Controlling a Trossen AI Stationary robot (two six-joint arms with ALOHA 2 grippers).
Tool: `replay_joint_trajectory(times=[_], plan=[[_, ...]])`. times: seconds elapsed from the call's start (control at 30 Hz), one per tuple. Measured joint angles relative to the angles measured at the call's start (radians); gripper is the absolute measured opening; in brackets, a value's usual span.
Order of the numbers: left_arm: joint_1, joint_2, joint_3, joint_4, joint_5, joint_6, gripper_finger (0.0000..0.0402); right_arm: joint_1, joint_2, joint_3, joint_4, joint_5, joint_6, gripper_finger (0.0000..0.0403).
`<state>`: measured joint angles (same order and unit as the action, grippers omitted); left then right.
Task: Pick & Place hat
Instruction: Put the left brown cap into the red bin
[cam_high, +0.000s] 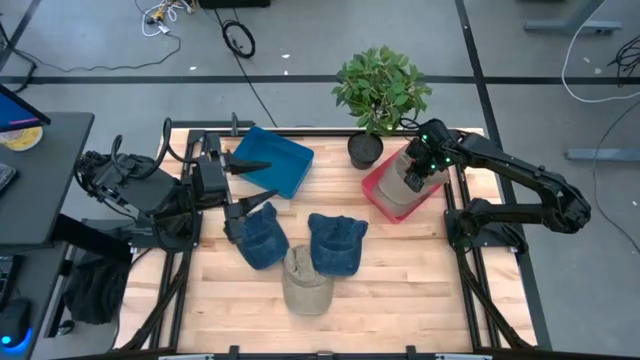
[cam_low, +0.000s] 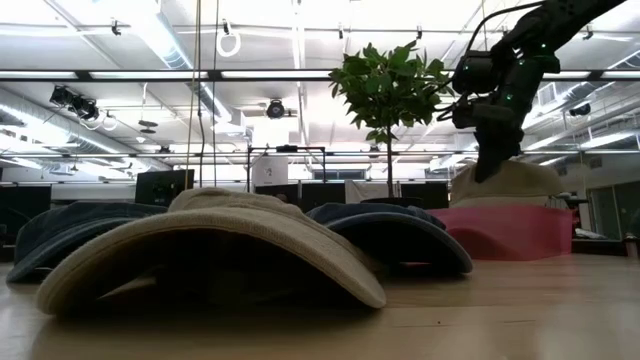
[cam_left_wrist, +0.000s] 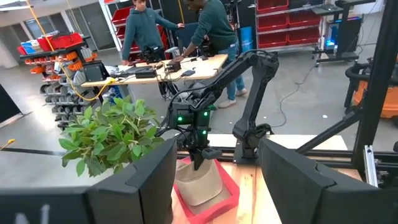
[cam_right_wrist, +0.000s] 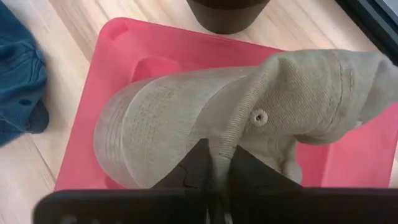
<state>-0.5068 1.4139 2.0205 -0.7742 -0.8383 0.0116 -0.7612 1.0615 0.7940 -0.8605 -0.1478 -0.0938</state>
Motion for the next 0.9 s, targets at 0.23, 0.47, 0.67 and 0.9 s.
replay_joint_trajectory(times=[0.23,0.47,0.67,0.9], plan=[[0.000,0.000,0.000,0.000,0.000,0.000,0.0231,0.000,0.000,0.000,-0.030,0.000,0.052,0.0072],[0.000,0.000,0.000,-0.001,0.000,0.001,0.0231,0.003,-0.003,0.000,-0.043,0.000,0.052,0.0113],[0.000,0.000,0.000,-0.001,0.000,0.001,0.0231,0.003,-0.034,0.000,-0.061,0.002,0.082,0.0195],[0.000,0.000,0.000,-0.008,0.000,0.002,0.0231,-0.002,-0.123,0.000,-0.061,0.069,0.183,0.0261]])
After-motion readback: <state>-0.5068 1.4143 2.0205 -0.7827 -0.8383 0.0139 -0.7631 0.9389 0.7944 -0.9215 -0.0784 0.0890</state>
